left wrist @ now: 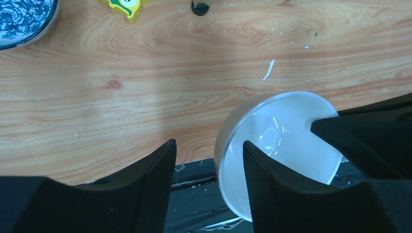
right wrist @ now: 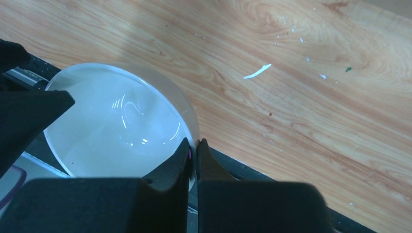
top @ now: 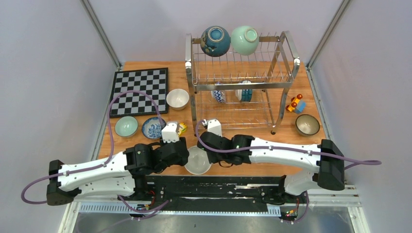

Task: Unload the bowls from the dish rack
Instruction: Place the bowl with the bowl.

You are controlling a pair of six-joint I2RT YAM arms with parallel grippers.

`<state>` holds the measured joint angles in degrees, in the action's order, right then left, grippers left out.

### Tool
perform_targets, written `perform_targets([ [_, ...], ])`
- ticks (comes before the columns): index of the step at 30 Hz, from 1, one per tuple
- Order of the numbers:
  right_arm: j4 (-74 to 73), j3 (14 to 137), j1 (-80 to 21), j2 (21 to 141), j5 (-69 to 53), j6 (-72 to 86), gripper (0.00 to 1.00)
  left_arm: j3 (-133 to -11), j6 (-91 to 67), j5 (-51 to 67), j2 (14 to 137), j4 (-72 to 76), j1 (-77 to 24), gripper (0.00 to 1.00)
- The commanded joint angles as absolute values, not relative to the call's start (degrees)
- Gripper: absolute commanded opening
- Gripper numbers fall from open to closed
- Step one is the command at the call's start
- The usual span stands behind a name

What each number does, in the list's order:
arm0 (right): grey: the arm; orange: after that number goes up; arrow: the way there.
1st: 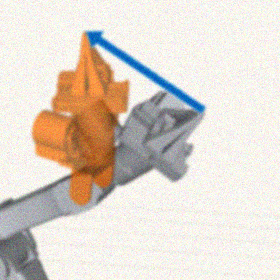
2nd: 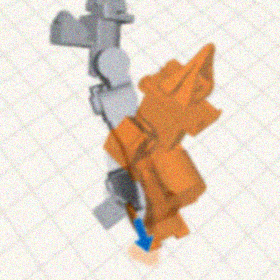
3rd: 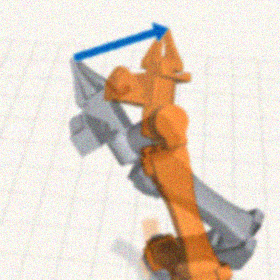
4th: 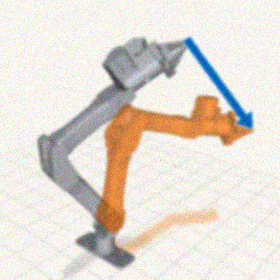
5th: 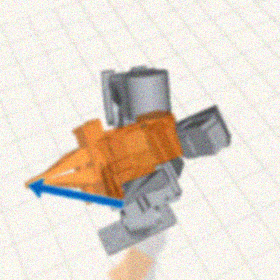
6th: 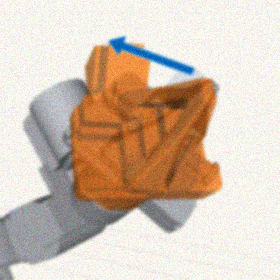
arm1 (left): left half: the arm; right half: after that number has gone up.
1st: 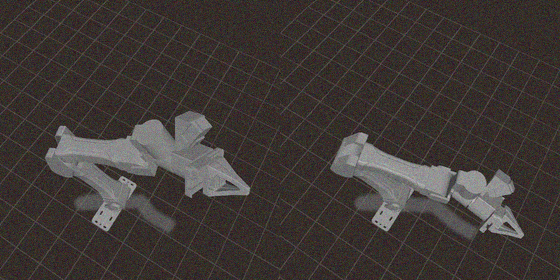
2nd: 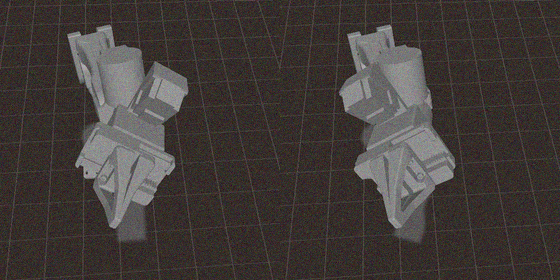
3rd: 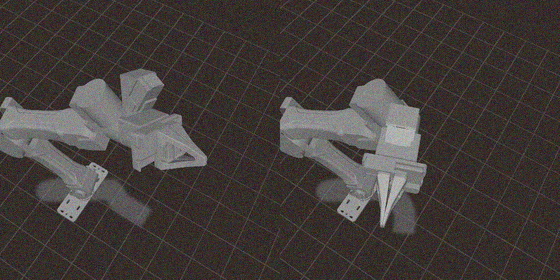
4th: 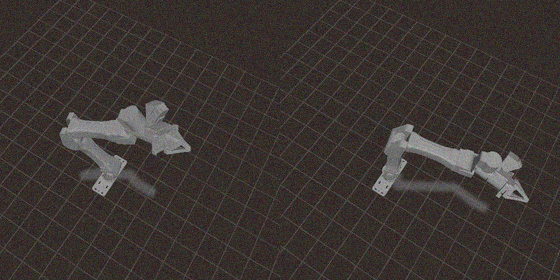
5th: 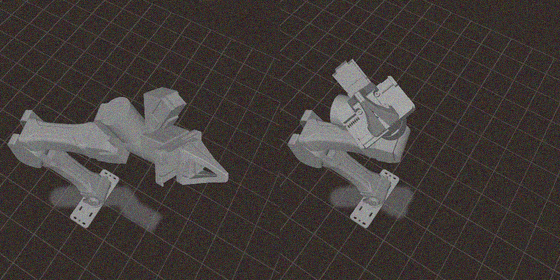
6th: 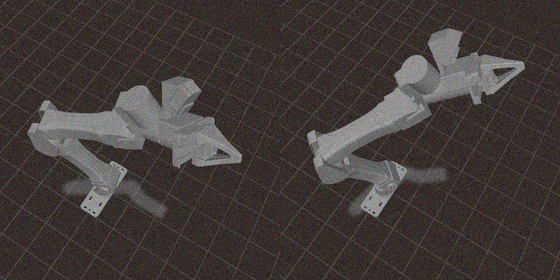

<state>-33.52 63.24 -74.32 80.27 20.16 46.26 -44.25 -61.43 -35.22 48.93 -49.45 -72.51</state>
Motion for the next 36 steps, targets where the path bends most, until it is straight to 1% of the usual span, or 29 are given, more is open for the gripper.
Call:
perform_targets([
  [1,-33.4,63.7,-71.5,80.6,13.2,50.1,0.00,-43.4,-60.2,-35.9,49.2,-48.3,-72.8,0.55],
  [5,-33.4,62.9,-69.9,80.8,11.6,52.0,0.00,-43.5,-59.4,-33.6,52.0,-46.9,-72.9,0.52],
  [7,-33.4,62.5,-69.4,80.8,11.6,52.7,0.00,-43.8,-59.3,-33.0,53.1,-46.7,-72.9,0.46],
  [9,-33.4,62.3,-69.2,80.9,12.1,53.2,0.00,-43.9,-59.2,-32.6,53.9,-46.5,-72.9,0.42],
  [14,-33.5,62.6,-69.0,81.9,13.3,53.5,0.00,-44.4,-60.0,-33.0,55.9,-47.2,-72.9,0.40],
  [25,-33.5,63.1,-69.0,83.4,14.7,53.5,0.00,-46.5,-62.4,-33.3,60.5,-49.8,-72.9,0.30],
  [31,-33.5,63.6,-69.1,83.9,14.9,53.5,0.00,-45.8,-62.1,-32.7,60.4,-48.5,-72.9,0.20],
  [33,-33.5,63.9,-69.1,84.1,14.7,53.4,0.00,-45.6,-61.4,-31.9,60.6,-47.6,-72.9,0.15],
  [36,-33.4,64.2,-69.0,84.2,14.5,53.4,0.00,-45.4,-61.5,-31.5,60.9,-47.1,-72.9,0.14],
])
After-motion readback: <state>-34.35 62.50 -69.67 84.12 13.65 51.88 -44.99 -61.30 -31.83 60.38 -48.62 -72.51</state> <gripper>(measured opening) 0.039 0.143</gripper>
